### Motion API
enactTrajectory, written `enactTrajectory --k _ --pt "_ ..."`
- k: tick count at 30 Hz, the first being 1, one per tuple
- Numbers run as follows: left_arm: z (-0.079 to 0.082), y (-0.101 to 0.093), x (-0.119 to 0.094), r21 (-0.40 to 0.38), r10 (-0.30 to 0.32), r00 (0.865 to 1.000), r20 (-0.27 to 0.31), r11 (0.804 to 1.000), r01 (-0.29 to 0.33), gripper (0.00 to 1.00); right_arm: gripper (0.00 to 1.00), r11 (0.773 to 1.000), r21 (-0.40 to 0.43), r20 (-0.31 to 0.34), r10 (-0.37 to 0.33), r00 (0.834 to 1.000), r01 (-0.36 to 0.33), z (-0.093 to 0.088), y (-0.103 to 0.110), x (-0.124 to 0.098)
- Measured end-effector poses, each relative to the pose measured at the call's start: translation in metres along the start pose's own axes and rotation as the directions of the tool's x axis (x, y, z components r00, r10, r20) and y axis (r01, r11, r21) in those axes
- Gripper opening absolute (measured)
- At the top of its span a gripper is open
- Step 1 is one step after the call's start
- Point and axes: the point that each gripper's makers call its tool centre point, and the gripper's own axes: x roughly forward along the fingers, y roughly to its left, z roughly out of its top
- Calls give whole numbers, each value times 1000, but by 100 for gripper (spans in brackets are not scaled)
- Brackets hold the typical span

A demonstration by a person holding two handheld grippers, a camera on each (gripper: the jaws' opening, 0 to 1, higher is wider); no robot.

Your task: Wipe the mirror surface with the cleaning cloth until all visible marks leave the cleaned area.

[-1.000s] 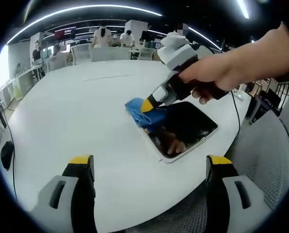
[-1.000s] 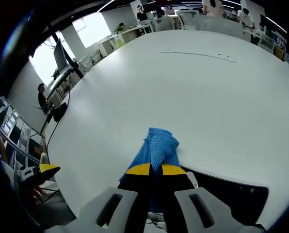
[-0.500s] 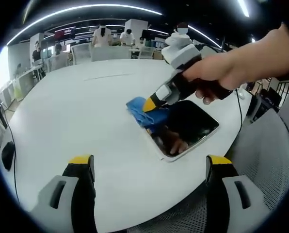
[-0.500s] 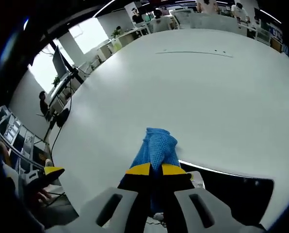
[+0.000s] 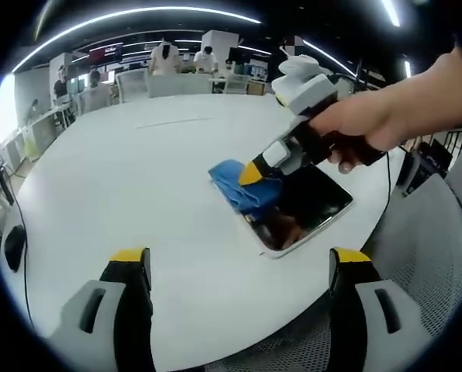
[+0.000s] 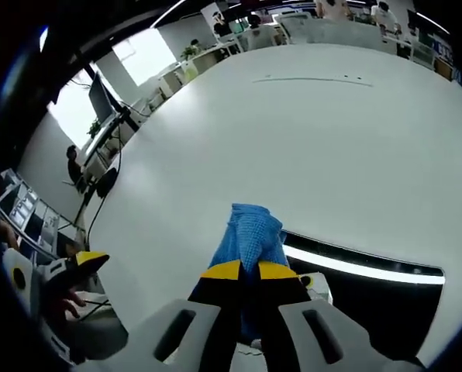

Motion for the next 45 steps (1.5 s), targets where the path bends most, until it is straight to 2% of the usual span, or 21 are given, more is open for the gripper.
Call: enactTrajectory --k 8,12,18,24,28,45 --pt "-1 0 1 2 1 1000 -6 1000 -1 94 1 1000 2 -4 6 1000 -6 -9 4 -4" --pt "-1 -1 1 3 1 1000 -8 1000 -1 94 1 999 -38 0 1 1000 -1 -13 8 -6" --pt "-2 1 2 6 1 1000 -9 1000 -1 94 1 1000 -30 -2 0 1000 0 -17 9 -7" --pt "-3 1 2 8 0 1000 -10 1000 0 94 1 1000 -26 -1 1 1000 -1 -18 10 -9" --pt "-3 0 2 9 0 1000 -11 1000 0 94 1 998 -60 -3 13 1000 -14 -18 10 -9" --pt "-2 -1 0 11 0 1000 -7 1000 0 94 0 999 -48 5 22 1000 -22 -23 3 -15"
